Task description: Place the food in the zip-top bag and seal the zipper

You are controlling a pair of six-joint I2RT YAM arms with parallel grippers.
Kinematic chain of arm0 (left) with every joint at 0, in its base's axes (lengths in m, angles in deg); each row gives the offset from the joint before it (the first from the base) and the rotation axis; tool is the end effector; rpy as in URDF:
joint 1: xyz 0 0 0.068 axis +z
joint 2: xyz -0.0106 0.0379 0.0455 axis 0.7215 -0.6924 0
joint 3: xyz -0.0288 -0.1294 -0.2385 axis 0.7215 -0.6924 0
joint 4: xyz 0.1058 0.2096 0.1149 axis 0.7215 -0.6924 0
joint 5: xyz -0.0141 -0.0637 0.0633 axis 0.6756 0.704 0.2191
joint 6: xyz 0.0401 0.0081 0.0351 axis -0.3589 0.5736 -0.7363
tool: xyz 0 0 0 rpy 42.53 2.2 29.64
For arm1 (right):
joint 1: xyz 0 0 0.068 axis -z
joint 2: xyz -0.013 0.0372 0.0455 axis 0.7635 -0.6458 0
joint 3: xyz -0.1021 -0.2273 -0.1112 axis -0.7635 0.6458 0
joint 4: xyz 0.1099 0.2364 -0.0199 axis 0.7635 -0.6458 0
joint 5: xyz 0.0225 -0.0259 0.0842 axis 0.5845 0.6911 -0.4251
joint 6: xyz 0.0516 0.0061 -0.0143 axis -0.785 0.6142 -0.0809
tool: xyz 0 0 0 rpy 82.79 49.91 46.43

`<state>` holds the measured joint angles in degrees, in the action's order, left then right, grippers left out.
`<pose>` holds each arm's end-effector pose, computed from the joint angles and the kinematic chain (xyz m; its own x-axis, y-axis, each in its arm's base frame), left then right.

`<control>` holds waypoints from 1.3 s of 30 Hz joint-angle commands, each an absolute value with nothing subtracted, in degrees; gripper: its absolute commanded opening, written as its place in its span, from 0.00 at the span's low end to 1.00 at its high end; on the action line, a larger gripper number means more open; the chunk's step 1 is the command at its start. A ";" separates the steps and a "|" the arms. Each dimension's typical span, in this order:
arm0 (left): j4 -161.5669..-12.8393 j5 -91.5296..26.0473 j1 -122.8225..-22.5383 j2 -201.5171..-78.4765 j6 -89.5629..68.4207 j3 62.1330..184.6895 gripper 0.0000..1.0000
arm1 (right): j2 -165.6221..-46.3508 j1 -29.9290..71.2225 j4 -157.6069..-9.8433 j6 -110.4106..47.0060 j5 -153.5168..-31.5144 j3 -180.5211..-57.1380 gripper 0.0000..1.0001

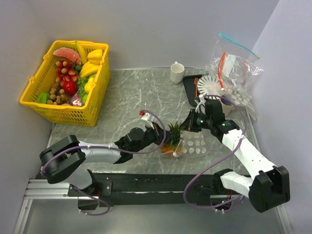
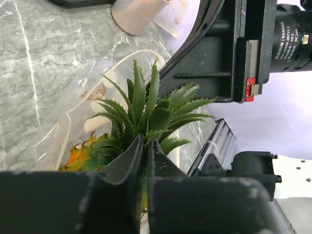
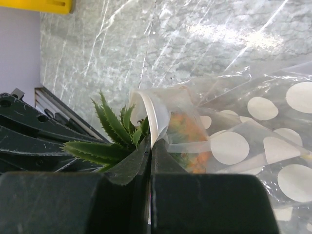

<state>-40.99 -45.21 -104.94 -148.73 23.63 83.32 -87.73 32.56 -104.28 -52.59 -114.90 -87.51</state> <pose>0.1579 -0.2553 0.2127 -0.6075 -0.3765 -0.6994 0.5440 0.4445 -0.7117 0.2159 0.0855 0.2607 -0.8299 0.1643 -0.5331 -0.2692 0.7191 0.6407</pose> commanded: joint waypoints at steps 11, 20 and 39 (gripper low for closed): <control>-57.46 -49.08 -108.23 -139.57 15.65 87.70 0.67 | -84.67 32.81 -100.18 -53.10 -113.18 -84.68 0.01; -80.06 -51.02 -108.23 -125.43 17.48 92.19 0.85 | -83.35 32.72 -100.97 -52.40 -112.03 -84.85 0.01; -79.47 -47.51 -101.73 -134.28 31.82 84.72 0.72 | -83.44 32.72 -101.32 -52.92 -111.77 -85.38 0.01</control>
